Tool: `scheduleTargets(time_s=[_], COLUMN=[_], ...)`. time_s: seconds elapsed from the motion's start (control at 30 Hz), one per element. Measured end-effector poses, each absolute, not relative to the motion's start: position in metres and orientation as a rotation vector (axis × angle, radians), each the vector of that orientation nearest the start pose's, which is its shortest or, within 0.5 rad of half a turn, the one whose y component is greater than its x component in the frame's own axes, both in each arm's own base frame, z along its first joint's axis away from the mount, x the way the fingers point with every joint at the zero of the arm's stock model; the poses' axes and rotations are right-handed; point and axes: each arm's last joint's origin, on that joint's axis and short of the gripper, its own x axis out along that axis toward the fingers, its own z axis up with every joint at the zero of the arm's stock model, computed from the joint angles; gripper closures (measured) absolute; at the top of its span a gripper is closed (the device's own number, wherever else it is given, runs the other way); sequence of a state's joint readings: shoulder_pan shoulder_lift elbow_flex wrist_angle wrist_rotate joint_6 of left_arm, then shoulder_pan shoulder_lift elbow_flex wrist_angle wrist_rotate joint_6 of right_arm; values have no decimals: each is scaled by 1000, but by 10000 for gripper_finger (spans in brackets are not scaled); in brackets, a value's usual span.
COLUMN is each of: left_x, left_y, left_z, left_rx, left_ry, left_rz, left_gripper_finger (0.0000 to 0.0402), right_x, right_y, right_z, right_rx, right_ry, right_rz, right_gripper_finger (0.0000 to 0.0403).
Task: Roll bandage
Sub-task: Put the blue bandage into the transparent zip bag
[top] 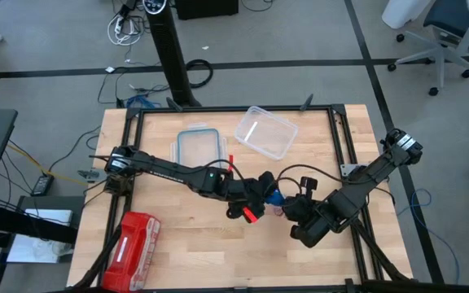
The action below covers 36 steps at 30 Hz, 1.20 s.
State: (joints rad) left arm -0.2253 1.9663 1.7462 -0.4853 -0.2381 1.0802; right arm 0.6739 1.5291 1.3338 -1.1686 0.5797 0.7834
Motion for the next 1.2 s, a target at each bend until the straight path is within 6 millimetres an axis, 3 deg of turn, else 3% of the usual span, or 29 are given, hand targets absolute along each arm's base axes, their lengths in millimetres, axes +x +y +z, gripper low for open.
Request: scheduleTargets(time_s=[0.2, 0.6, 0.93, 1.2], left_x=[433, 433, 434, 434], left_y=[-94, -103, -105, -106], left_z=[286, 290, 292, 292], left_rx=[1401, 1666, 1764, 1734], left_ry=[660, 654, 654, 673], left_rz=[-472, -431, -409, -365], left_gripper_finger=[188, 227, 230, 230], right_x=[230, 232, 235, 231], right_y=[163, 165, 166, 164], right_z=[289, 290, 290, 289], right_rx=[-105, -85, -79, -80], right_ry=[1012, 991, 974, 1027], right_rz=[-321, -313, -292, -302], right_gripper_finger=[380, 370, 376, 379])
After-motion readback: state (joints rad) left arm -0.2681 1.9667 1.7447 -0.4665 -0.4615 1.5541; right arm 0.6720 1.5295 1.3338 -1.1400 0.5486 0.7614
